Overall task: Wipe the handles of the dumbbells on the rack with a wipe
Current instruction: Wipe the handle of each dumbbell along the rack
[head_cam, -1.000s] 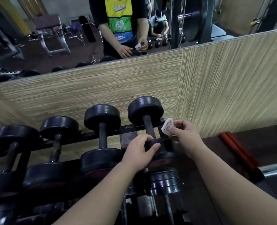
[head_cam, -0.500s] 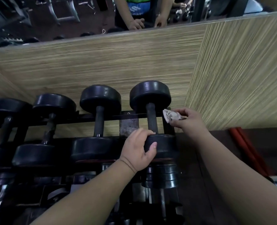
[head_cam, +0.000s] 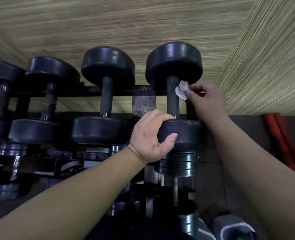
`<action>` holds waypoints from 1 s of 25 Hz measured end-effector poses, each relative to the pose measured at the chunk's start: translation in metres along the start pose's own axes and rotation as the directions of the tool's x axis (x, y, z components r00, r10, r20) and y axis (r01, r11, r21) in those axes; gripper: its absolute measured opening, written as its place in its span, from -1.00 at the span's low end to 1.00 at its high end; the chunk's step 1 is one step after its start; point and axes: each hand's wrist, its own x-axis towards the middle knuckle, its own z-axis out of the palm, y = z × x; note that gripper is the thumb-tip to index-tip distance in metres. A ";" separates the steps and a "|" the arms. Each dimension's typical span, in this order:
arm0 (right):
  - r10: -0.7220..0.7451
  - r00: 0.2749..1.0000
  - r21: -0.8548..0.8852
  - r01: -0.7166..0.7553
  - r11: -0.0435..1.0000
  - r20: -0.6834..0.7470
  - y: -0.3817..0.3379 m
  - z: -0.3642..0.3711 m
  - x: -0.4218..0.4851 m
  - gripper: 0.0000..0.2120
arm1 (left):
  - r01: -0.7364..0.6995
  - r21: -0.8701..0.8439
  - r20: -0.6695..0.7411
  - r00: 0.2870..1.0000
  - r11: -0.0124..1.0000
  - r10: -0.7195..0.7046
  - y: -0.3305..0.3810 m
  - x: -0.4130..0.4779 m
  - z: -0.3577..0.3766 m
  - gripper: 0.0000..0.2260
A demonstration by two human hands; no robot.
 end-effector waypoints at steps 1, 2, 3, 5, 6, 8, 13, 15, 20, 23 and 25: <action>-0.028 0.999 -0.019 0.029 0.999 0.038 -0.001 0.001 0.000 -0.79 | -0.006 0.000 -0.005 1.000 1.000 0.006 0.000 -0.001 0.000 -0.60; -0.063 0.996 -0.048 0.067 0.997 0.070 -0.002 0.002 0.001 -0.74 | -0.013 0.003 -0.011 1.000 1.000 0.013 -0.001 -0.001 0.001 -0.60; -0.100 0.991 -0.086 0.108 0.990 0.092 -0.003 0.002 0.003 -0.70 | -0.020 0.010 -0.020 1.000 1.000 0.020 -0.001 -0.002 0.002 -0.59; -0.159 0.983 -0.189 0.175 0.966 0.097 -0.004 0.004 0.012 -0.71 | -0.028 0.014 -0.035 0.999 1.000 0.029 -0.003 -0.002 0.003 -0.59; -0.188 0.978 -0.232 0.203 0.951 0.089 -0.005 0.005 0.015 -0.74 | -0.028 0.013 -0.039 0.999 1.000 0.029 -0.004 -0.002 0.004 -0.59; -0.242 0.967 -0.262 0.256 0.931 0.084 -0.006 0.006 0.020 -0.81 | -0.027 0.017 -0.044 0.999 0.999 0.027 -0.003 -0.003 0.005 -0.59; -0.147 0.964 -0.147 0.182 0.972 0.221 0.005 -0.005 0.018 -0.83 | -0.021 0.008 -0.035 0.999 1.000 0.021 -0.007 -0.003 0.004 -0.56; -0.071 0.952 -0.067 0.095 0.993 0.298 0.012 -0.010 0.010 -0.83 | -0.033 0.005 -0.037 0.999 0.999 0.033 -0.009 -0.004 0.003 -0.53; -0.169 0.975 0.050 0.163 0.985 0.145 -0.005 0.000 0.020 -0.87 | -0.020 0.004 -0.034 0.999 1.000 0.020 -0.009 -0.003 0.003 -0.51; -0.259 0.964 -0.048 0.262 0.964 0.069 -0.018 0.010 0.037 -0.86 | -0.006 -0.014 -0.030 1.000 1.000 0.005 -0.008 -0.003 0.002 -0.51; -0.282 0.951 -0.150 0.300 0.942 0.127 -0.020 0.010 0.032 -0.86 | -0.001 -0.018 -0.028 1.000 1.000 0.001 -0.008 -0.003 0.002 -0.50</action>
